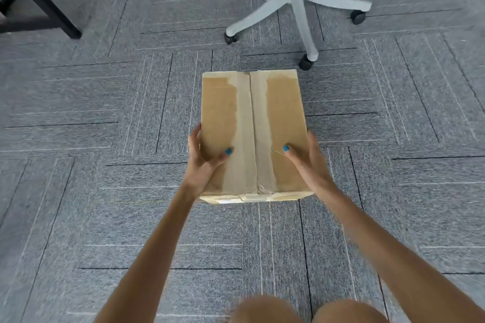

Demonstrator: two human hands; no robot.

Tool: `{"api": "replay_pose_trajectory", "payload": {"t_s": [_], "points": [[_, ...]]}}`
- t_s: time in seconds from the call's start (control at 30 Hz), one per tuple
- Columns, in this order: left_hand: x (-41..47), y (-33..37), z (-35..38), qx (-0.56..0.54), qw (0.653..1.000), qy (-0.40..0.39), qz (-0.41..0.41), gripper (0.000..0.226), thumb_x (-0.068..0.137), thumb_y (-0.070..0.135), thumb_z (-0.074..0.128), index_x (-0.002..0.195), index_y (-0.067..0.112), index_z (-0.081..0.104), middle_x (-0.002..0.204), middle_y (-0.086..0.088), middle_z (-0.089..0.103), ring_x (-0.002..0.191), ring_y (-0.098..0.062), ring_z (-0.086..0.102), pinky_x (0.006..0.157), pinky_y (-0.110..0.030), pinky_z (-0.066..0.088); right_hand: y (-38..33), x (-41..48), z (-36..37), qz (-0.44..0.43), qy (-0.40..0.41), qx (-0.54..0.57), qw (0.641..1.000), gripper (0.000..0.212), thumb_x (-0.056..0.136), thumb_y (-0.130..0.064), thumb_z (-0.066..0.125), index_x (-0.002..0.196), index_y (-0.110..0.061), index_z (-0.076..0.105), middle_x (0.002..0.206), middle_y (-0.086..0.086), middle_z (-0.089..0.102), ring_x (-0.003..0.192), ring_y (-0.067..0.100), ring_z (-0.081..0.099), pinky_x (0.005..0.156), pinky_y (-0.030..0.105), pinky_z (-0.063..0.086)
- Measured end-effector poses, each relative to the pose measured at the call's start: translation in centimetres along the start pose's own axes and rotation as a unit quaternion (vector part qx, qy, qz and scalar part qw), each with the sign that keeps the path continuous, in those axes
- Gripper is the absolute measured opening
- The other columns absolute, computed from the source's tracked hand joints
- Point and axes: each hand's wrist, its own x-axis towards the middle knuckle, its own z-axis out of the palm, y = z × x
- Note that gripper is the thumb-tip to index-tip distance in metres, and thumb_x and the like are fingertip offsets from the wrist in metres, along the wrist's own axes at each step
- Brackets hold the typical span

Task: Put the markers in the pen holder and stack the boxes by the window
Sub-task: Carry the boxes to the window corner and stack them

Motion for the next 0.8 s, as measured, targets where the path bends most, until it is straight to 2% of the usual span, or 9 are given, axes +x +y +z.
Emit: {"api": "replay_pose_trajectory", "payload": {"t_s": [0.07, 0.17, 0.27, 0.37, 0.43, 0.57, 0.63, 0.7, 0.8], "points": [[-1.5, 3.8, -0.9, 0.003, 1.000, 0.006, -0.004, 0.086, 0.078, -0.007, 0.070, 0.144, 0.014, 0.020, 0.138, -0.008, 0.041, 0.110, -0.008, 0.052, 0.078, -0.014, 0.053, -3.7, -1.4, -0.6, 0.001, -0.005, 0.004, 1.000, 0.070, 0.083, -0.046, 0.063, 0.140, -0.023, 0.030, 0.116, -0.007, 0.062, 0.100, 0.004, 0.062, 0.075, 0.010, 0.049], [-4.1, 9.9, -2.6, 0.000, 1.000, 0.018, -0.007, 0.087, 0.076, -0.008, 0.072, 0.144, 0.013, 0.021, 0.135, -0.006, 0.042, 0.111, -0.010, 0.052, 0.078, -0.013, 0.052, -9.9, -3.6, -1.5, 0.006, -0.020, 0.016, 1.000, 0.076, 0.081, -0.050, 0.063, 0.143, -0.025, 0.027, 0.116, 0.001, 0.064, 0.098, 0.010, 0.064, 0.077, 0.017, 0.052], [-7.1, 16.7, -4.7, 0.005, 1.000, 0.028, -0.009, 0.087, 0.076, -0.008, 0.071, 0.144, 0.012, 0.021, 0.136, -0.007, 0.041, 0.111, -0.008, 0.052, 0.078, -0.013, 0.052, -17.1, -6.0, -2.2, 0.008, -0.029, 0.010, 1.000, 0.075, 0.082, -0.049, 0.063, 0.143, -0.026, 0.027, 0.119, -0.003, 0.063, 0.101, 0.010, 0.064, 0.081, 0.022, 0.054], [-10.3, 23.5, -7.4, -0.002, 0.999, 0.043, -0.016, 0.089, 0.076, -0.004, 0.074, 0.144, 0.015, 0.021, 0.144, -0.010, 0.040, 0.124, -0.022, 0.049, 0.086, -0.022, 0.055, -25.1, -8.5, -2.6, 0.003, -0.041, -0.002, 0.999, 0.075, 0.083, -0.047, 0.061, 0.145, -0.025, 0.025, 0.118, -0.008, 0.061, 0.099, 0.005, 0.063, 0.072, 0.015, 0.053], [-12.5, 28.2, -9.3, 0.002, 0.998, 0.058, -0.014, 0.090, 0.075, -0.004, 0.074, 0.144, 0.016, 0.021, 0.145, -0.010, 0.040, 0.127, -0.026, 0.047, 0.089, -0.025, 0.054, -30.2, -10.2, -2.5, -0.004, -0.049, -0.013, 0.999, 0.074, 0.085, -0.047, 0.061, 0.145, -0.026, 0.023, 0.120, -0.006, 0.060, 0.099, 0.005, 0.062, 0.072, 0.016, 0.051], [-17.4, 37.7, -13.6, -0.004, 0.996, 0.084, -0.017, 0.089, 0.075, -0.006, 0.073, 0.144, 0.014, 0.021, 0.142, -0.009, 0.041, 0.115, -0.016, 0.051, 0.080, -0.016, 0.054, -40.4, -13.6, -1.9, -0.005, -0.075, -0.018, 0.997, 0.071, 0.088, -0.042, 0.063, 0.144, -0.026, 0.023, 0.125, -0.003, 0.058, 0.102, 0.004, 0.060, 0.074, 0.015, 0.049], [-19.9, 42.1, -15.9, -0.003, 0.995, 0.100, -0.021, 0.089, 0.075, -0.003, 0.074, 0.144, 0.017, 0.022, 0.140, -0.004, 0.043, 0.112, -0.011, 0.053, 0.080, -0.016, 0.054, -45.4, -15.4, -1.3, -0.007, -0.093, -0.018, 0.995, 0.077, 0.085, -0.049, 0.062, 0.146, -0.027, 0.020, 0.127, -0.002, 0.058, 0.105, 0.009, 0.061, 0.078, 0.021, 0.053], [-22.5, 46.1, -18.2, -0.013, 0.993, 0.114, -0.028, 0.087, 0.076, -0.001, 0.074, 0.143, 0.019, 0.023, 0.138, -0.001, 0.045, 0.113, -0.013, 0.053, 0.079, -0.015, 0.054, -49.9, -17.2, -0.7, -0.008, -0.111, -0.013, 0.994, 0.080, 0.084, -0.051, 0.062, 0.147, -0.028, 0.019, 0.130, -0.003, 0.057, 0.110, 0.013, 0.060, 0.085, 0.025, 0.052], [-26.3, 51.2, -21.1, -0.006, 0.990, 0.139, -0.028, 0.084, 0.078, 0.002, 0.074, 0.142, 0.023, 0.024, 0.133, 0.004, 0.046, 0.109, -0.004, 0.053, 0.074, -0.010, 0.052, -55.7, -19.5, 0.2, -0.020, -0.133, -0.015, 0.991, 0.071, 0.089, -0.039, 0.062, 0.146, -0.029, 0.020, 0.127, -0.007, 0.057, 0.109, 0.011, 0.059, 0.081, 0.015, 0.046]]}}
